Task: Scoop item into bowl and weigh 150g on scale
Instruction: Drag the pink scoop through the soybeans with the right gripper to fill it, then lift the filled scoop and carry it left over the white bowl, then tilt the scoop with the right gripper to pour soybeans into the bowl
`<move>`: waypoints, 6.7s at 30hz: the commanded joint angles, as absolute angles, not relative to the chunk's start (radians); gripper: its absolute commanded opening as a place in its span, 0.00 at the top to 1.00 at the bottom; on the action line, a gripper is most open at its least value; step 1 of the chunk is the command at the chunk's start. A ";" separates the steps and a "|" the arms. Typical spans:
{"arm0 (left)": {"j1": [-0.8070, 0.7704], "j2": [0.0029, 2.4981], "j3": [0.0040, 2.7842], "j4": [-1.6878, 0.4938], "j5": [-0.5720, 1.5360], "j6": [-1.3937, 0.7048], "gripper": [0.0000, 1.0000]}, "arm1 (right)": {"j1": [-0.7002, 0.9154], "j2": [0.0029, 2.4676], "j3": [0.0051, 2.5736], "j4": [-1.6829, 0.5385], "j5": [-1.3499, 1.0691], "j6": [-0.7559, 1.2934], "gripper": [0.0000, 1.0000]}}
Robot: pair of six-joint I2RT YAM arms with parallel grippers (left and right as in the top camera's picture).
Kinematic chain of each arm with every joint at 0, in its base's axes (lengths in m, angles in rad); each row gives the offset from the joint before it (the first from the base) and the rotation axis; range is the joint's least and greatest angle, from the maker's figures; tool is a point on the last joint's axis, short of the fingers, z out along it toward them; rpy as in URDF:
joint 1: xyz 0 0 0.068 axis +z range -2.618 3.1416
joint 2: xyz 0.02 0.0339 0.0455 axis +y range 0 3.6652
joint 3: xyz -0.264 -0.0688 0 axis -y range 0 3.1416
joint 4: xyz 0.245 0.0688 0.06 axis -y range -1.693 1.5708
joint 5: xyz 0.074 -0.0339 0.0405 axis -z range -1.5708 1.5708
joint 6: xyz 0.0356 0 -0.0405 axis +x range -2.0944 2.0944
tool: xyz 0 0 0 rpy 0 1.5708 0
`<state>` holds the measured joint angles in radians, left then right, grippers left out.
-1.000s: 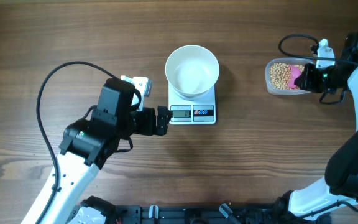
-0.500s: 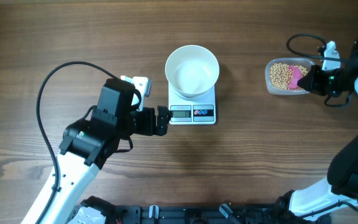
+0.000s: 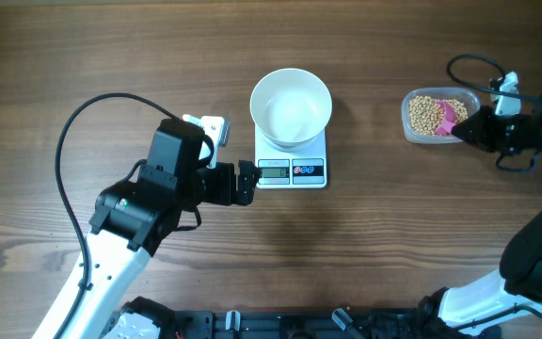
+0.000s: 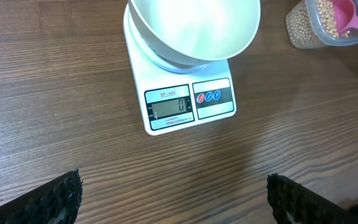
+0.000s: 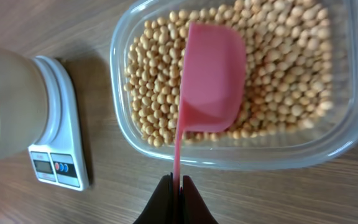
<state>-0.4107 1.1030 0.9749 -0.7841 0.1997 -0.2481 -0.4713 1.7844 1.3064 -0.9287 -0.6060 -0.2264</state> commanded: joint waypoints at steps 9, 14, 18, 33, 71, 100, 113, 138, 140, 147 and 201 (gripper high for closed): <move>-0.415 1.100 0.978 -0.781 0.212 -0.239 0.00 | -0.466 1.810 1.250 -0.902 -0.721 -0.232 0.96; -0.415 1.100 0.978 -0.781 0.212 -0.239 0.00 | -0.467 1.810 1.250 -0.913 -0.738 -0.231 0.96; -0.415 1.100 0.978 -0.781 0.212 -0.239 0.00 | -0.477 1.810 1.250 -0.913 -0.743 -0.223 0.96; -0.415 1.100 0.978 -0.781 0.212 -0.239 0.00 | -0.555 1.830 1.248 -0.902 -0.821 -0.203 0.96; -0.415 1.100 0.978 -0.781 0.212 -0.239 0.00 | -0.669 1.949 1.248 -0.979 -1.093 -0.262 0.96; -0.415 1.100 0.978 -0.781 0.212 -0.239 0.00 | -0.776 1.949 1.248 -1.171 -1.262 -0.450 0.96; -0.415 1.100 0.978 -0.781 0.212 -0.239 0.00 | -0.761 1.949 1.248 -1.327 -1.307 -0.627 0.96; -0.415 1.100 0.978 -0.781 0.212 -0.239 0.00 | -0.474 1.927 1.250 -1.613 -1.463 -0.912 0.95; -0.415 1.100 0.978 -0.781 0.212 -0.239 0.00 | -0.445 1.916 1.250 -1.613 -1.469 -0.910 0.95; -0.415 1.100 0.978 -0.781 0.212 -0.239 0.00 | -0.351 1.845 1.254 -1.611 -1.523 -0.886 0.95; -0.415 1.100 0.978 -0.781 0.212 -0.239 0.00 | 0.225 1.649 1.337 -0.691 -0.558 0.083 0.95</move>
